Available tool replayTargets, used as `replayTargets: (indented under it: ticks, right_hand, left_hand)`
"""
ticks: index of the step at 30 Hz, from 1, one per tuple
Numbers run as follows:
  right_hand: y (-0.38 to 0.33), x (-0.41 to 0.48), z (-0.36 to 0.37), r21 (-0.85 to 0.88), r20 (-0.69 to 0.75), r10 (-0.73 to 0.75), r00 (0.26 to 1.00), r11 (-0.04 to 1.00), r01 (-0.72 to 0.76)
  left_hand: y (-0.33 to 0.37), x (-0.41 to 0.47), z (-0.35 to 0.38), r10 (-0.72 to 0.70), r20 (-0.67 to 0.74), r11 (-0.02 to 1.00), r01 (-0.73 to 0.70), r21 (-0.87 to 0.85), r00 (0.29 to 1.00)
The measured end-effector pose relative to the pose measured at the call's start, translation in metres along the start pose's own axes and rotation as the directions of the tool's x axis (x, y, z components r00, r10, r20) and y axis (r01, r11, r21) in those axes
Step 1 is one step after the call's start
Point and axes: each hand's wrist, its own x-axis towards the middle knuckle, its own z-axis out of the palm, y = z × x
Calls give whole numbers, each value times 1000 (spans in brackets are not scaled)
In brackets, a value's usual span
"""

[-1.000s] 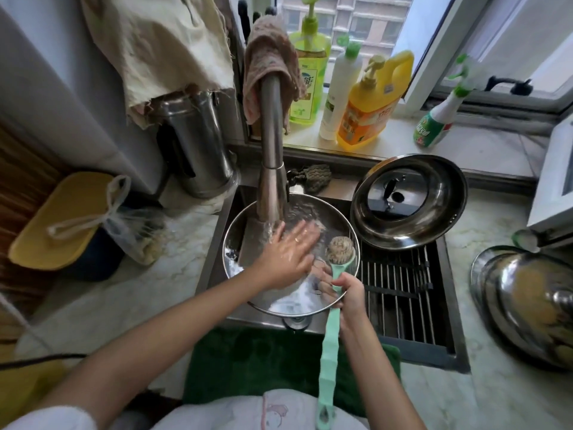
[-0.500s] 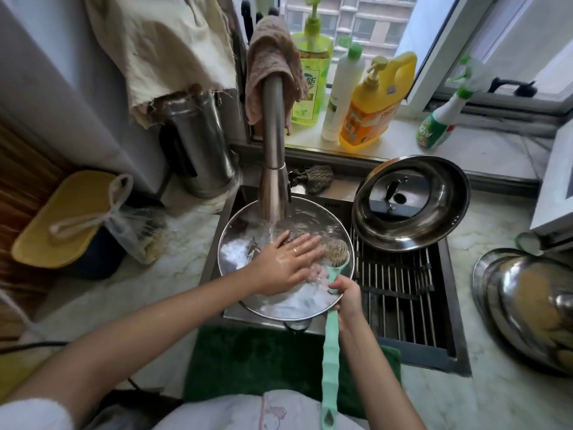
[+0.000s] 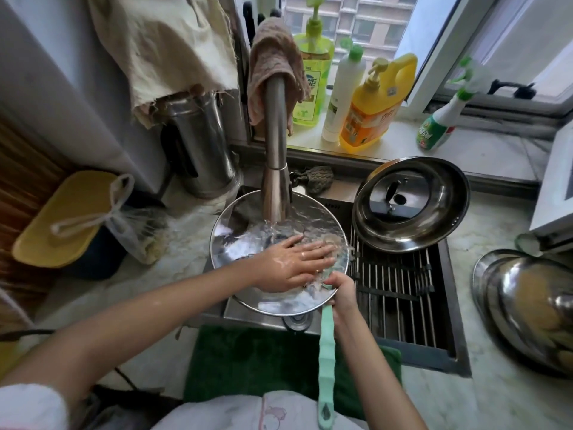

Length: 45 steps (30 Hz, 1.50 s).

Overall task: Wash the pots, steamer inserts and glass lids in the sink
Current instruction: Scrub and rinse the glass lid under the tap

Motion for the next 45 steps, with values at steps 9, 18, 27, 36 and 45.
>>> replayTargets:
  ticks: [9, 18, 27, 36, 45]
  right_hand:
    - [-7, -10, 11, 27, -1, 2, 1000, 1000, -2]
    - [-7, 0, -6, 54, 29, -35, 999, 998, 34]
    - [-11, -4, -12, 124, 23, -95, 995, 988, 92]
    - [-3, -5, -18, 85, 16, -56, 998, 995, 54]
    - [-2, -2, -11, -176, -80, -50, 996, 984, 36]
  left_hand:
    - [-57, 4, -7, -636, -203, 772, 608, -186, 744]
    - [-22, -30, 9, -141, 8, 990, 141, 3, 990]
    - [-6, 1, 17, -610, -103, 790, 593, -154, 786]
    - [-17, 6, 13, -776, -103, 630, 772, -80, 622]
    - [14, -4, 27, -341, 53, 937, 344, -63, 939]
